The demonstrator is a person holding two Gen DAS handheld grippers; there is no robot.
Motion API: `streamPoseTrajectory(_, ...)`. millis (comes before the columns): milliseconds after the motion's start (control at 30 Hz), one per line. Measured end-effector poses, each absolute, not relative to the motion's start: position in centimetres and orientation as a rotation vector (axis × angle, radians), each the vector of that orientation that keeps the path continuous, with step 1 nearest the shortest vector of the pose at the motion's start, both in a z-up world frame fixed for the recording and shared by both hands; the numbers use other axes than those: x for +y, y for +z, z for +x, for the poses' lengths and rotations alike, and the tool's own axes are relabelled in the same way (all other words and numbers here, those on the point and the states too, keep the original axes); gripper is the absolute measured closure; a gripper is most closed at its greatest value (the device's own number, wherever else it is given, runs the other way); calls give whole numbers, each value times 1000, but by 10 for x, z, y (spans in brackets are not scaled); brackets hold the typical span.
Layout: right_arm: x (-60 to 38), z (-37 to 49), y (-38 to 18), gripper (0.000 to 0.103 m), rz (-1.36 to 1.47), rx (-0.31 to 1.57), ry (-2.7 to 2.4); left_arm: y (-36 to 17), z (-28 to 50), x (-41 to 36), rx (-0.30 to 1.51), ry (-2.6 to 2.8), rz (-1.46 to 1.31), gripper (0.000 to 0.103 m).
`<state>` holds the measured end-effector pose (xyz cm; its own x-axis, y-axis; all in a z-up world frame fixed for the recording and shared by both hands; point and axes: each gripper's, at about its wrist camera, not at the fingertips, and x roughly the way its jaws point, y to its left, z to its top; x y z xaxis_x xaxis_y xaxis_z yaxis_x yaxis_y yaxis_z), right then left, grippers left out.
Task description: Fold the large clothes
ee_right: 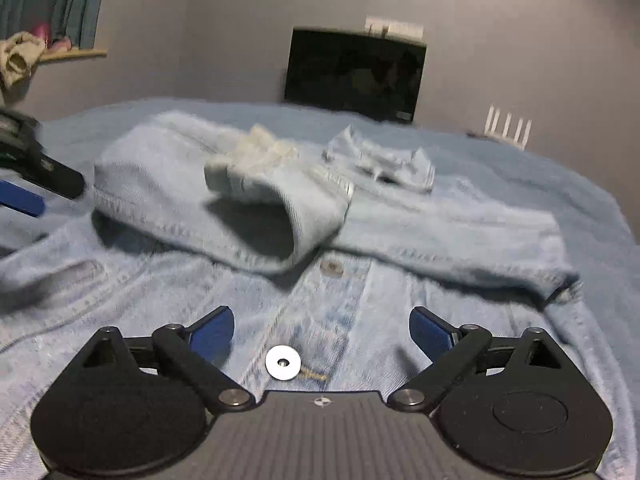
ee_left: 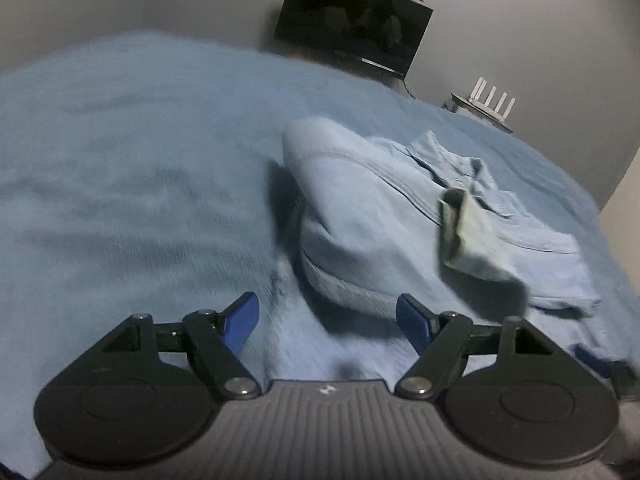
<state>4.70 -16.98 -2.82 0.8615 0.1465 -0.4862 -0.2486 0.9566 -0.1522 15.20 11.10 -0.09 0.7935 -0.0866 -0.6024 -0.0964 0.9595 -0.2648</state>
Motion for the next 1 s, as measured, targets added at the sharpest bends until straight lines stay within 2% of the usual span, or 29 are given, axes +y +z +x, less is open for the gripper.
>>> streamPoseTrajectory(100,-160,45,-18,8,-262,443,224,-7,167,118,651,41,-259,29)
streamPoseTrajectory(233,-136,62,-1,10,-360,380,258,-22,178,130,695,13,-347,29)
streamPoseTrajectory(467,-78,123,-9,16,-674,425,282,-30,184,140,687,-8,-399,28)
streamPoseTrajectory(567,-64,144,-20,22,-762,465,268,-27,183,143,683,-14,-417,28)
streamPoseTrajectory(600,-61,150,-22,26,-790,477,260,-27,183,143,682,-14,-422,28)
streamPoseTrajectory(700,-59,160,-17,62,-778,489,287,-25,182,144,679,-16,-429,28)
streamPoseTrajectory(733,-60,162,-12,68,-758,480,278,-24,180,144,679,-15,-430,28)
streamPoseTrajectory(933,-111,173,46,76,-394,413,169,-22,179,143,671,-16,-428,28)
streamPoseTrajectory(1000,-138,180,66,77,-276,396,119,-20,178,142,661,-27,-429,24)
